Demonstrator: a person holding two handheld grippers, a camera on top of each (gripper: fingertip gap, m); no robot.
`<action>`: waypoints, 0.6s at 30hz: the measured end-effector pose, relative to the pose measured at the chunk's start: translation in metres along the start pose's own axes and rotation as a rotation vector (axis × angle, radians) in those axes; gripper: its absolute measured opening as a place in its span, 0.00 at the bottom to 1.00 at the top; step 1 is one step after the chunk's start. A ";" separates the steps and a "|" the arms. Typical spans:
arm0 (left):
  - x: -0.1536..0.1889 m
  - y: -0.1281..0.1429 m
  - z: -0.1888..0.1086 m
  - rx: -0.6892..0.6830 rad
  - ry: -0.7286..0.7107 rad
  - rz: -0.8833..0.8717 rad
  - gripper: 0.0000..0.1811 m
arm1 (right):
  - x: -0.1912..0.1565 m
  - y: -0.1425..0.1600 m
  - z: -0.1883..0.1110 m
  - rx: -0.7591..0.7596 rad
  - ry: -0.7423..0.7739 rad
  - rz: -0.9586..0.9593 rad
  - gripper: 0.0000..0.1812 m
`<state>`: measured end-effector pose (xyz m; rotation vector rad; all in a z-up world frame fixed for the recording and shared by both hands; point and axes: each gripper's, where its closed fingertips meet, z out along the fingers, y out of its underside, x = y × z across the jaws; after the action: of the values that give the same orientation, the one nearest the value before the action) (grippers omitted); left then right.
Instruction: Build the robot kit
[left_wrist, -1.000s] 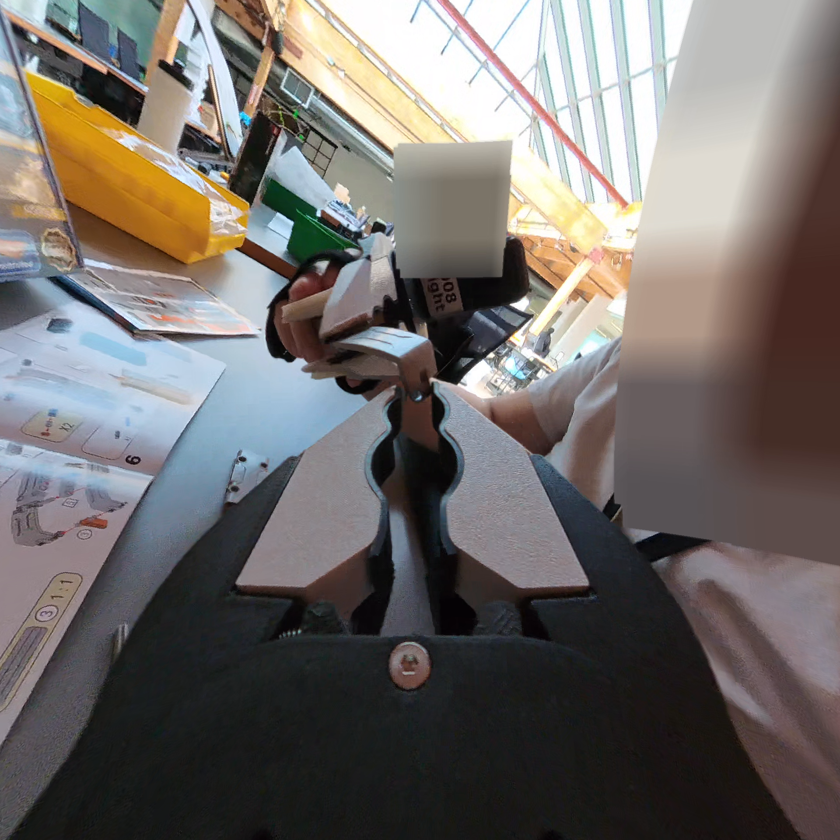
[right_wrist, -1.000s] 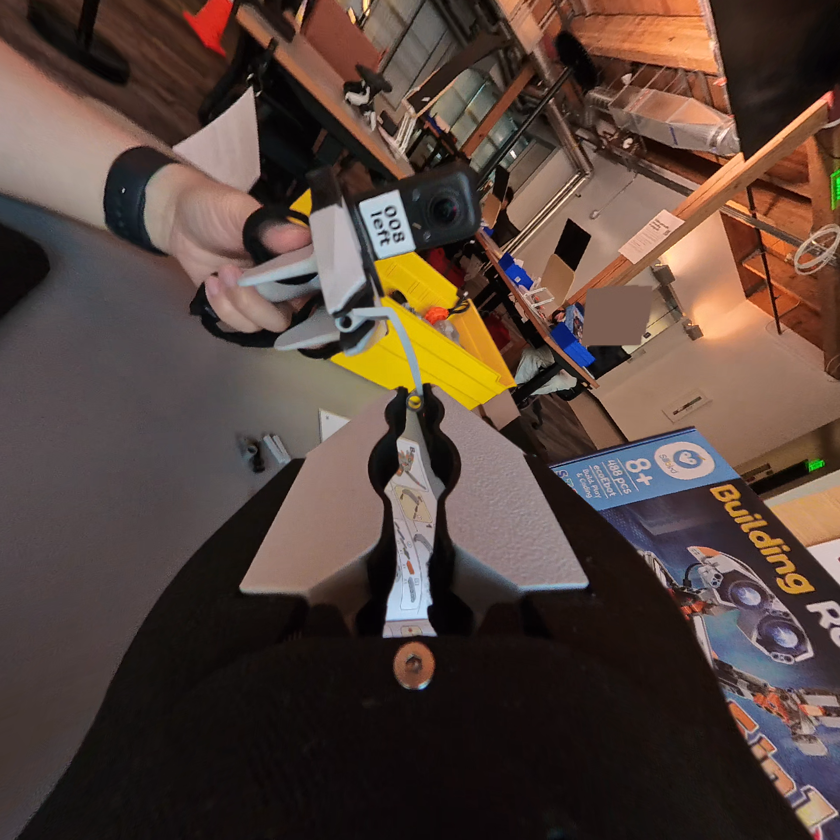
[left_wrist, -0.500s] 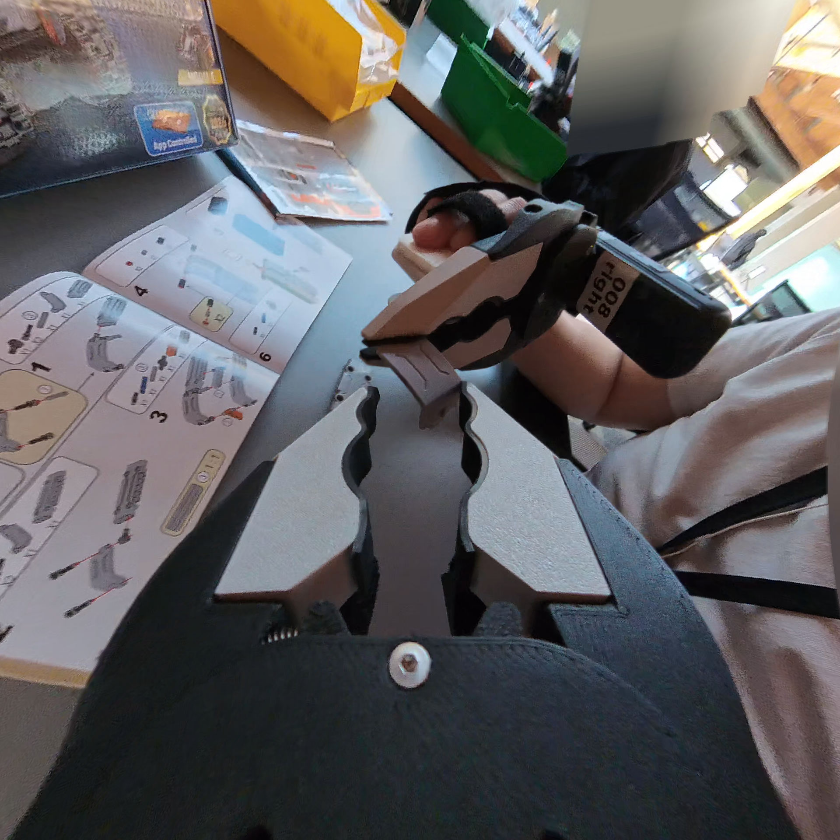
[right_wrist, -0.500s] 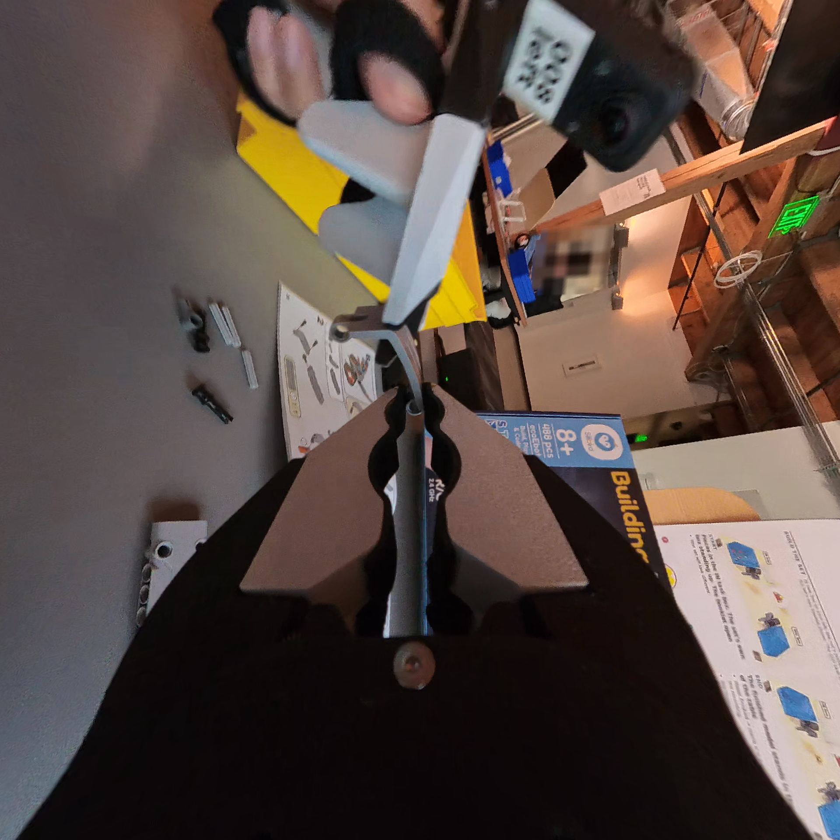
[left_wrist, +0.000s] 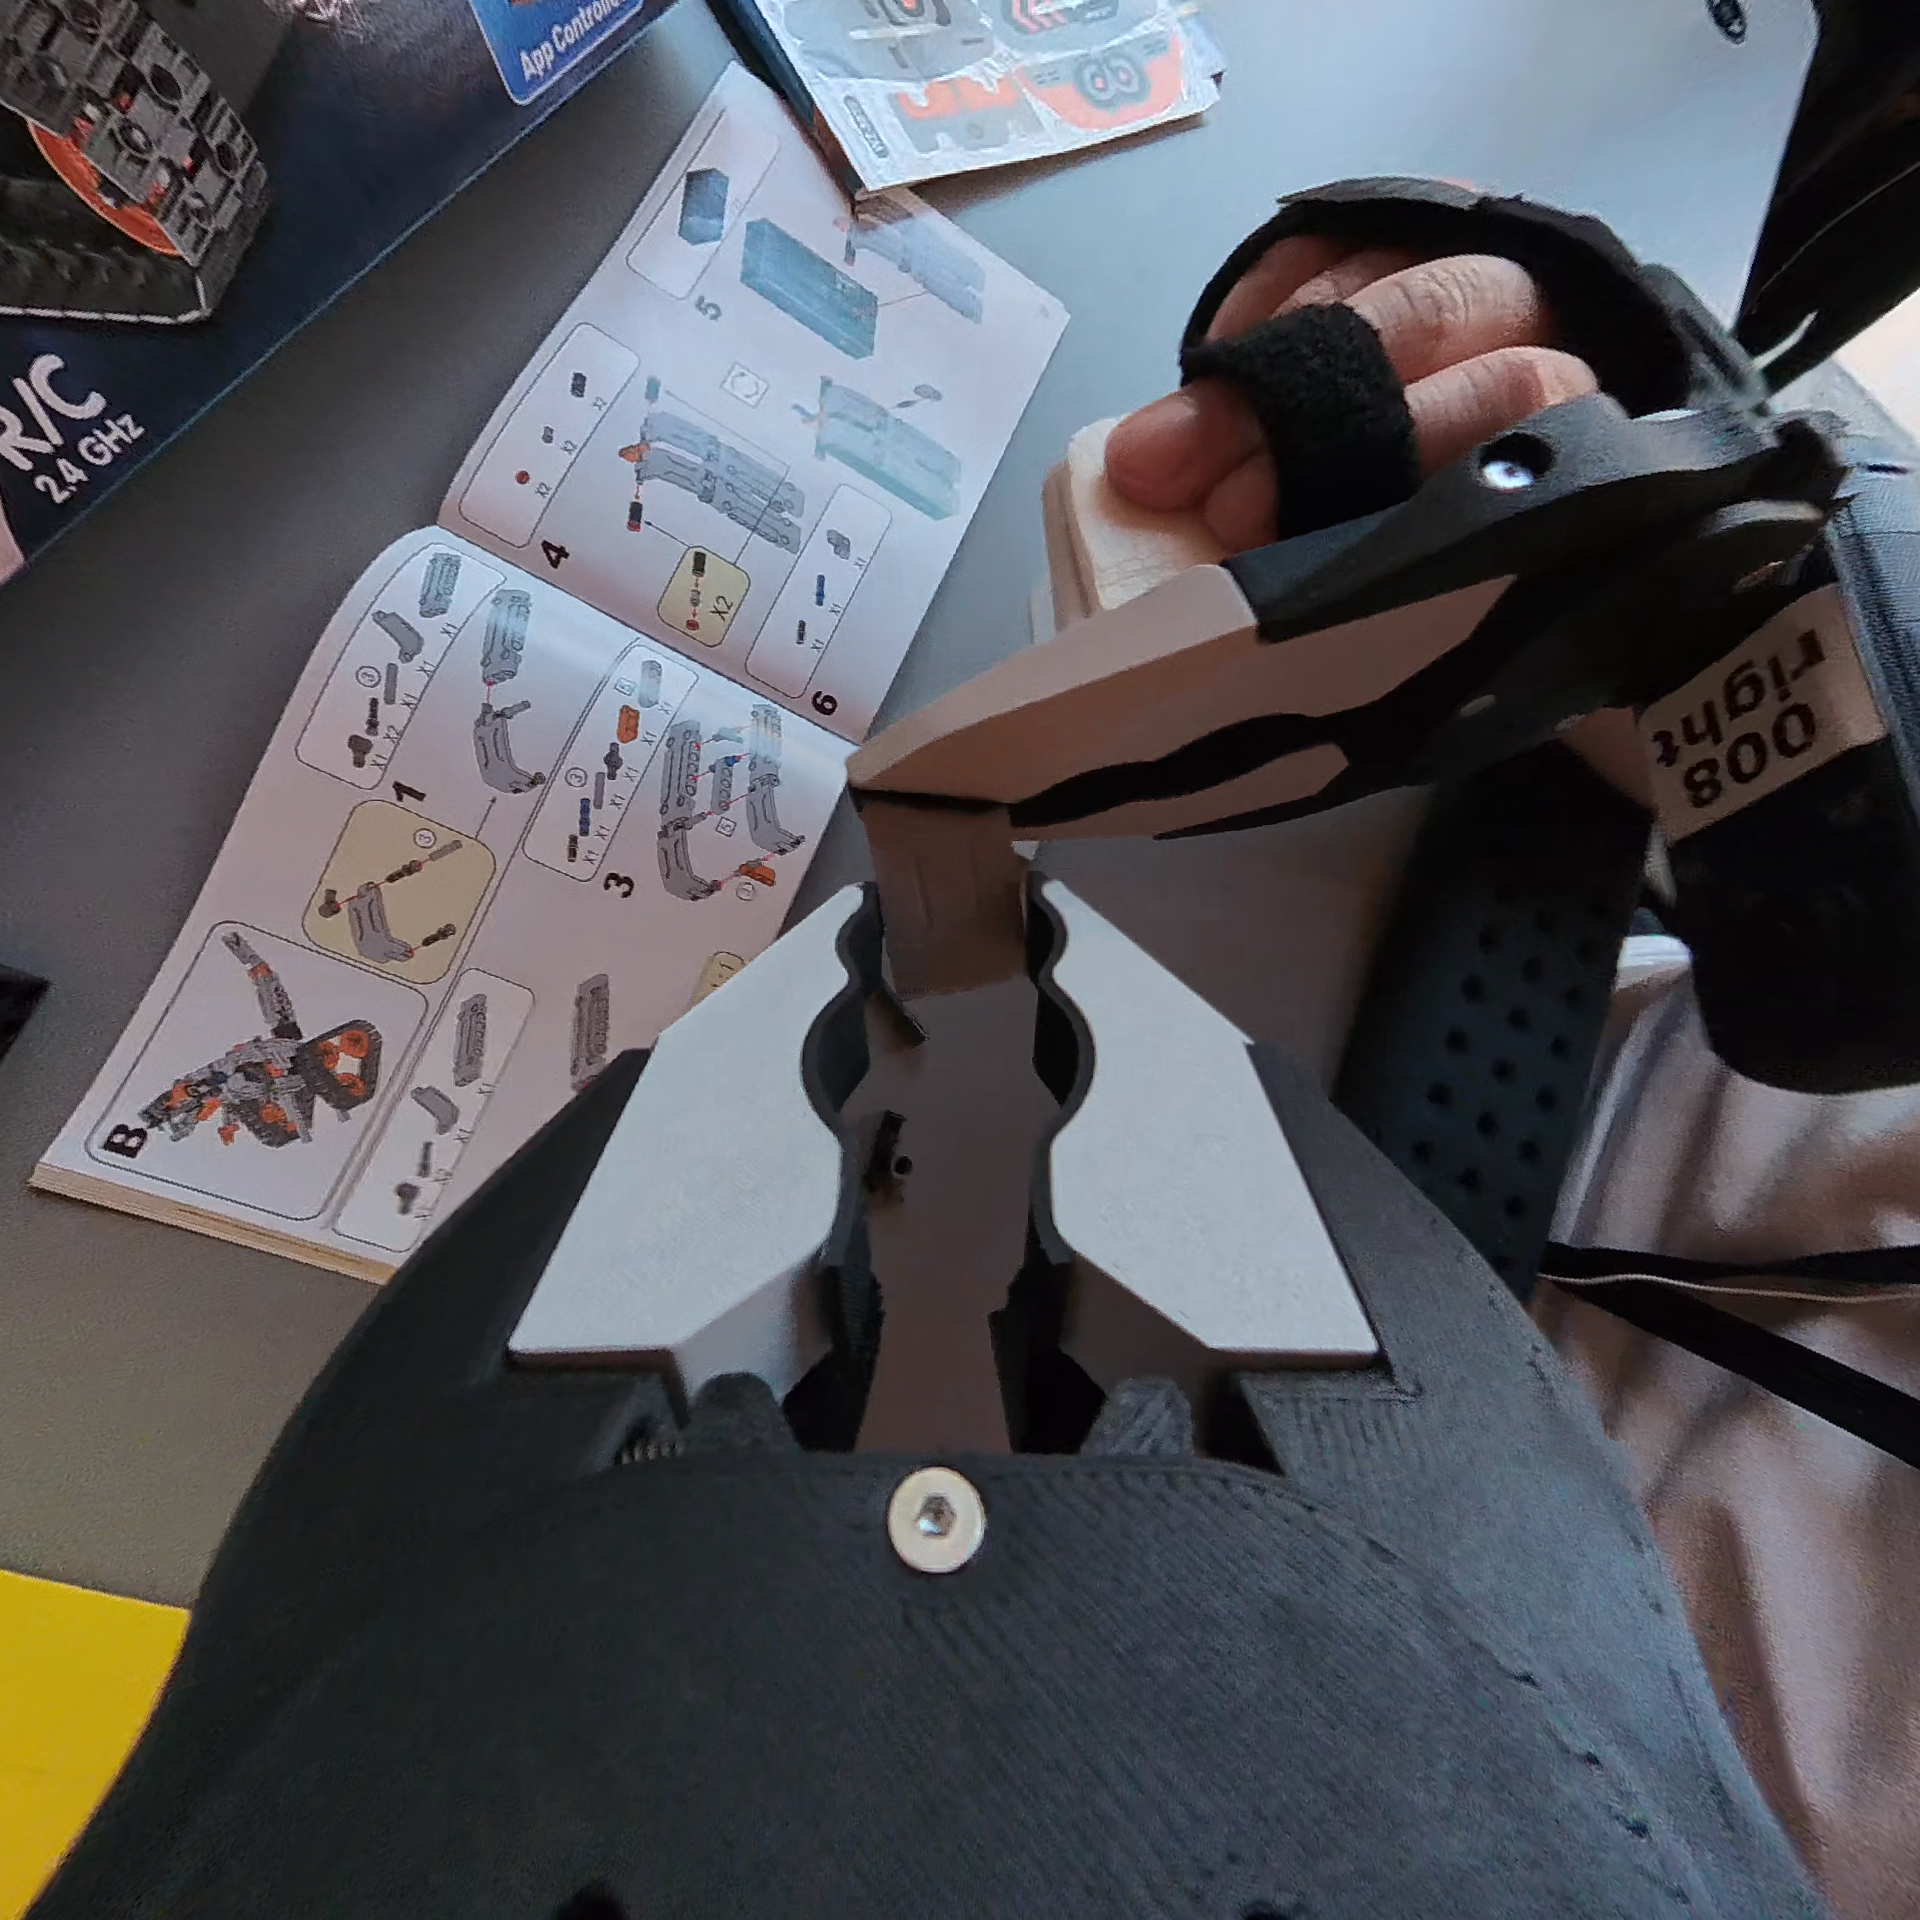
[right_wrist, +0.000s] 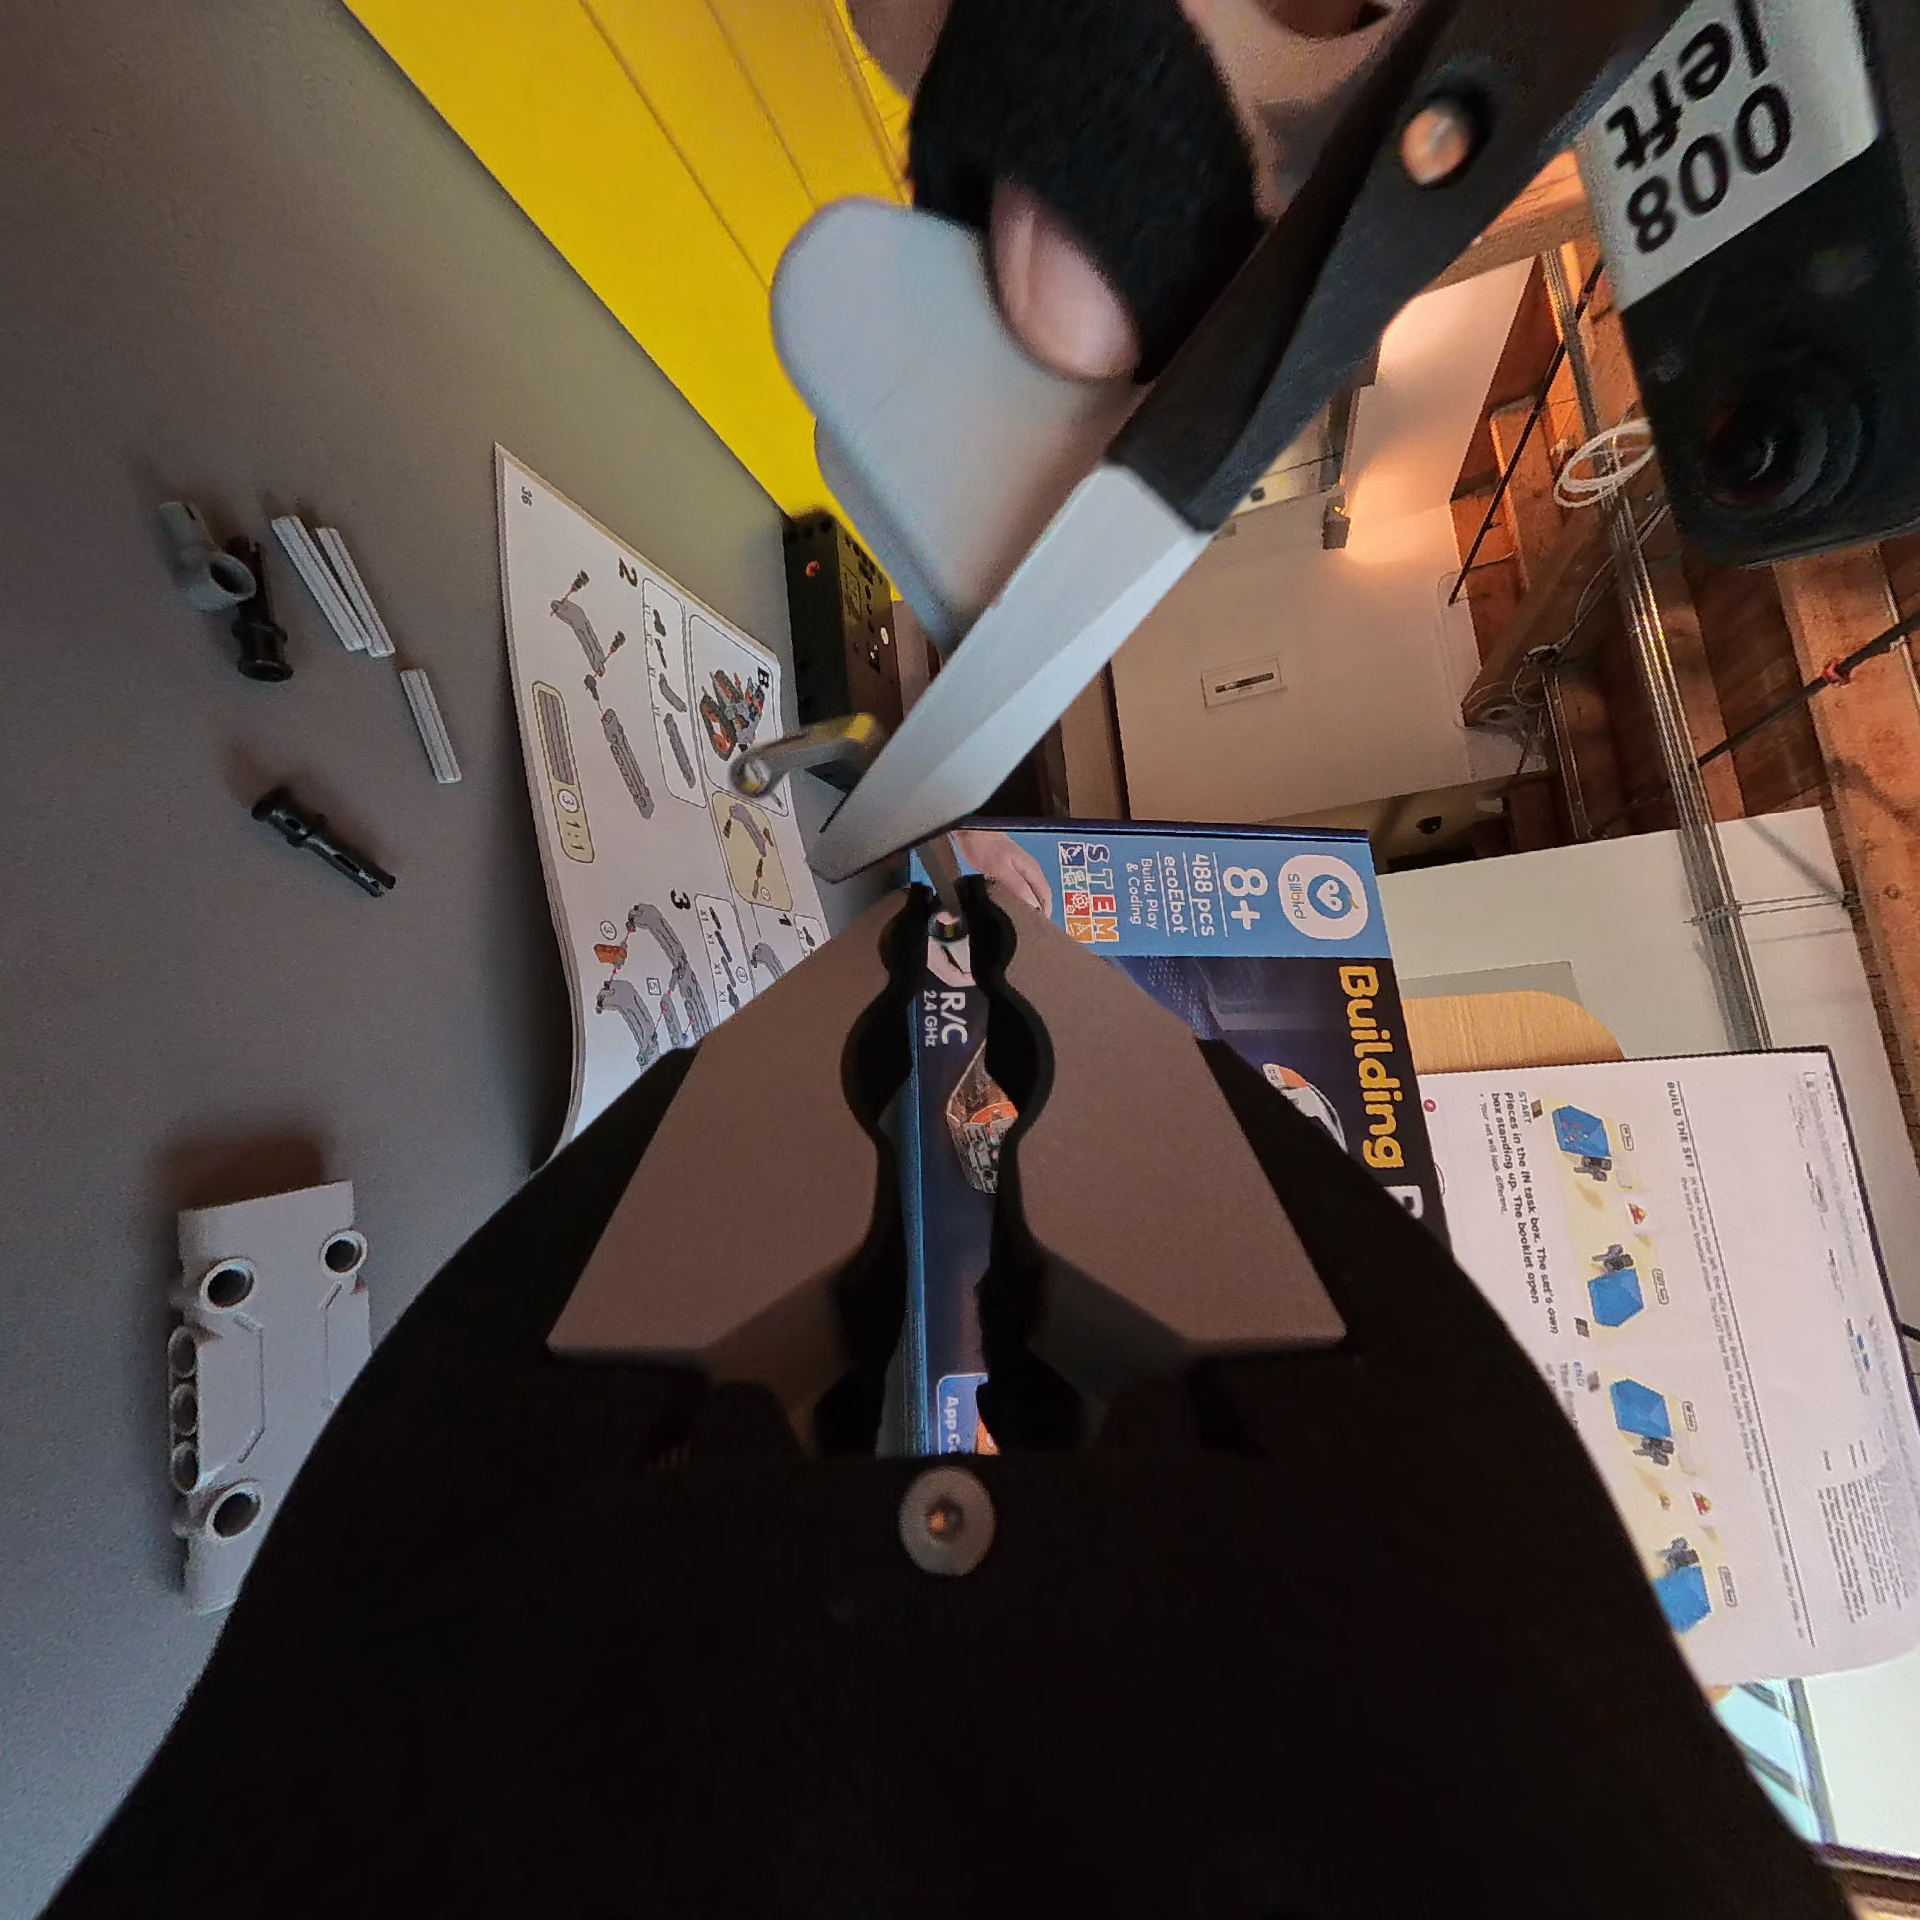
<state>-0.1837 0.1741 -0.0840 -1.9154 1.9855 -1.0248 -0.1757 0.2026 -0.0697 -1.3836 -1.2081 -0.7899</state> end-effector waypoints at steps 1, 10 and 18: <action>-0.004 0.001 0.003 -0.011 -0.022 0.013 0.14 | 0.000 0.002 0.001 -0.013 0.000 0.000 0.03; -0.060 -0.017 -0.020 -0.002 -0.644 0.309 0.14 | 0.017 0.019 0.003 -0.014 0.119 0.064 0.16; -0.075 -0.029 -0.068 0.033 -0.984 0.361 0.13 | 0.019 0.049 0.004 -0.070 0.118 0.138 0.15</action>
<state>-0.1896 0.2698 -0.0400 -1.4847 1.5688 0.0263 -0.1245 0.2154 -0.0669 -1.4400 -0.9913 -0.8108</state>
